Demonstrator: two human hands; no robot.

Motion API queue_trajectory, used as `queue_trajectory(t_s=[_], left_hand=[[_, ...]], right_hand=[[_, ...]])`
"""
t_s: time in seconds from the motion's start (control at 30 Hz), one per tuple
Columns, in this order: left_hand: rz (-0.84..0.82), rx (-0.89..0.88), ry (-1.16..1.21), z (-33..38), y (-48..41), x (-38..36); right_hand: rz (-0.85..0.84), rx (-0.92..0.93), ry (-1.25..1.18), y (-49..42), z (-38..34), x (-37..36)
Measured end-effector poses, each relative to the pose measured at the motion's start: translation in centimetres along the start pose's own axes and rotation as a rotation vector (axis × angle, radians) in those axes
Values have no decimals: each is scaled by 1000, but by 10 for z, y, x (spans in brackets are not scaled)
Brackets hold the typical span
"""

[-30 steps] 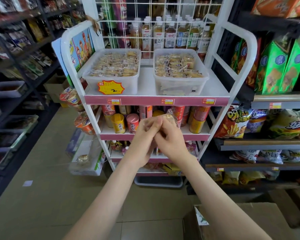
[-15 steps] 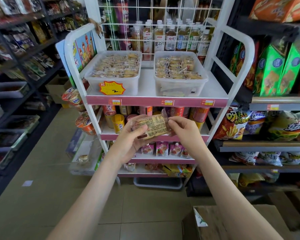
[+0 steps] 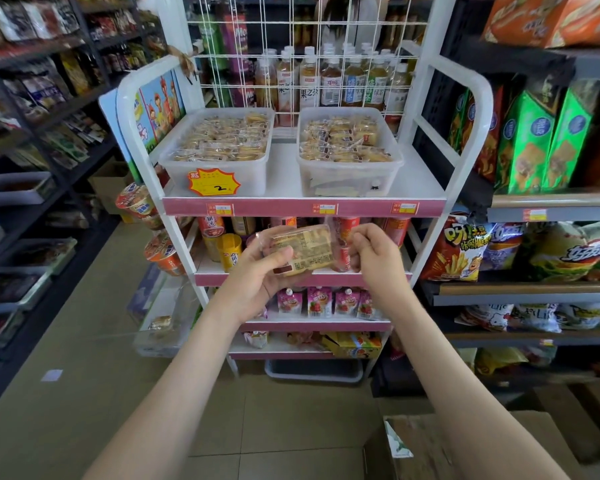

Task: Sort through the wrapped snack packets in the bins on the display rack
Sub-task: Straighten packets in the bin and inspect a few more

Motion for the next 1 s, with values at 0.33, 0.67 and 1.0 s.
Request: queue_trajectory(t_s=[0.33, 0.67, 1.0], left_hand=[[-11, 3, -39, 7, -32, -25], [-2, -26, -98, 30, -81, -56], [-32, -62, -362, 127, -165, -101]], right_hand=[[-223, 85, 7, -29, 1, 30], [-181, 56, -77, -87, 8, 50], [-97, 615, 494, -183, -47, 17]])
Point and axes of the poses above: each hand's wrist, its own y-axis away from the middle knuckle, its own x-axis out of the back of the hand, z = x × y, the point moved 5 cm from there along -y, towards the middle knuckle, and after that the axes turned 12 degrees about x, right-handed, at the moved point
